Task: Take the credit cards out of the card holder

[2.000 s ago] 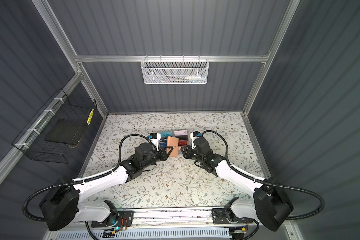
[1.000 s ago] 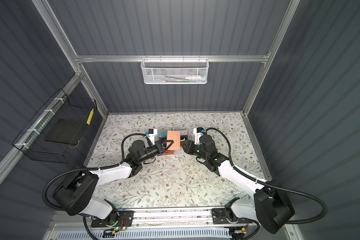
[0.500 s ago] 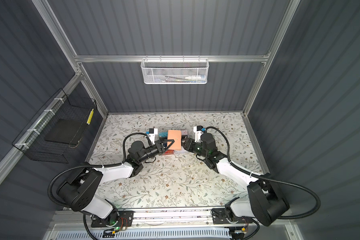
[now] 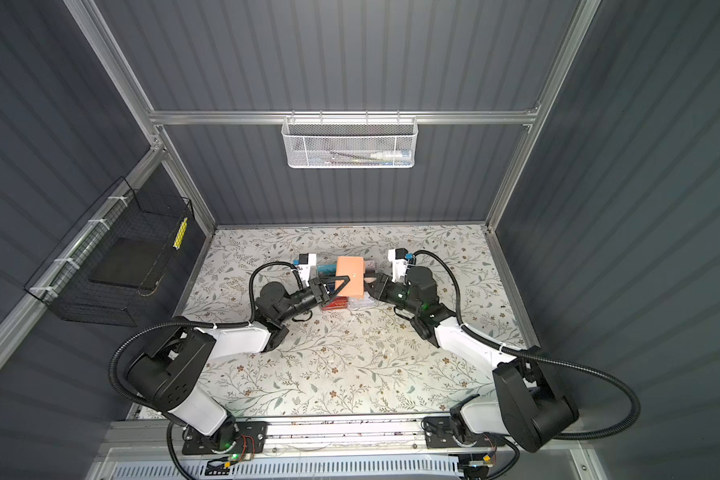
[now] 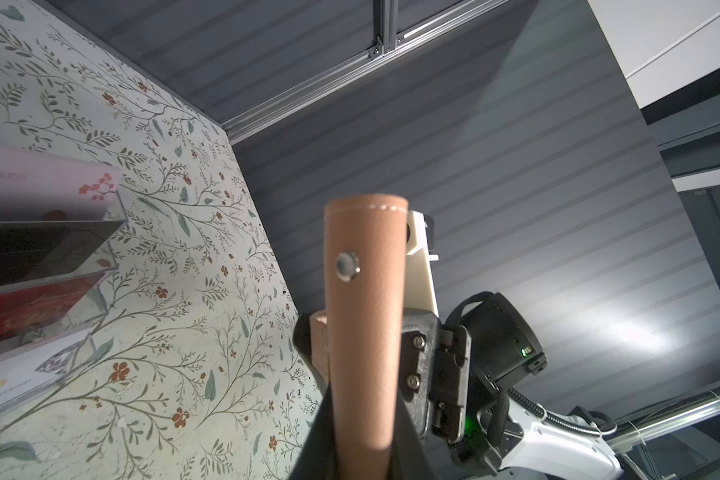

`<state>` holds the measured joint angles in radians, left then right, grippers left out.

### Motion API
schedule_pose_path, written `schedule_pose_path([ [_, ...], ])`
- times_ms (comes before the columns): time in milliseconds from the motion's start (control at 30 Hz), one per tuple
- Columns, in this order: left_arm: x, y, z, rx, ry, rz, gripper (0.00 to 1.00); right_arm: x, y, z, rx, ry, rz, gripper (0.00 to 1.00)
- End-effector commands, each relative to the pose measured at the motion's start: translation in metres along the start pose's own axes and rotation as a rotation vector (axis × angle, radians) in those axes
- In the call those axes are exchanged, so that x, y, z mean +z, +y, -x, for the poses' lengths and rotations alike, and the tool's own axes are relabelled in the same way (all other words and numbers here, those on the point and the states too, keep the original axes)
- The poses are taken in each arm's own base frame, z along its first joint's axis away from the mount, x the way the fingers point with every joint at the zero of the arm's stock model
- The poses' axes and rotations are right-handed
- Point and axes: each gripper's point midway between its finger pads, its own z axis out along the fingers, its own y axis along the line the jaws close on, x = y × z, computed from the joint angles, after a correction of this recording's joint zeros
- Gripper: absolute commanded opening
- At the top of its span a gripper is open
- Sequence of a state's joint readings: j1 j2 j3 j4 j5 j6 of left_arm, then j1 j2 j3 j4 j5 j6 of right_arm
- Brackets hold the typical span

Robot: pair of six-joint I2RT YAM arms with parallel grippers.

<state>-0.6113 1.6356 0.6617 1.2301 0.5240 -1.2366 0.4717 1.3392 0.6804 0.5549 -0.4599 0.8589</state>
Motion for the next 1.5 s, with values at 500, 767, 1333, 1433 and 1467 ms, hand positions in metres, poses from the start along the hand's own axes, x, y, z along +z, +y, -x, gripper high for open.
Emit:
schedule_pose_path([
  [500, 0.011, -0.018, 0.000, 0.026, 0.046, -0.077, 0.00, -0.004, 0.046, -0.003, -0.033, 0.027, 0.211, 0.00],
  [767, 0.010, -0.014, 0.001, 0.049, 0.045, -0.027, 0.16, -0.009, 0.044, -0.001, -0.060, 0.014, 0.163, 0.00],
  [1333, -0.004, 0.036, -0.002, 0.116, 0.044, 0.264, 0.83, -0.021, 0.022, 0.008, -0.195, -0.020, -0.118, 0.00],
  [1433, -0.011, 0.044, 0.000, 0.156, 0.045, 0.359, 0.91, -0.023, 0.016, 0.008, -0.240, -0.008, -0.200, 0.00],
  [1467, -0.015, 0.047, 0.001, 0.166, 0.046, 0.392, 0.96, -0.023, 0.014, 0.008, -0.253, -0.004, -0.224, 0.00],
])
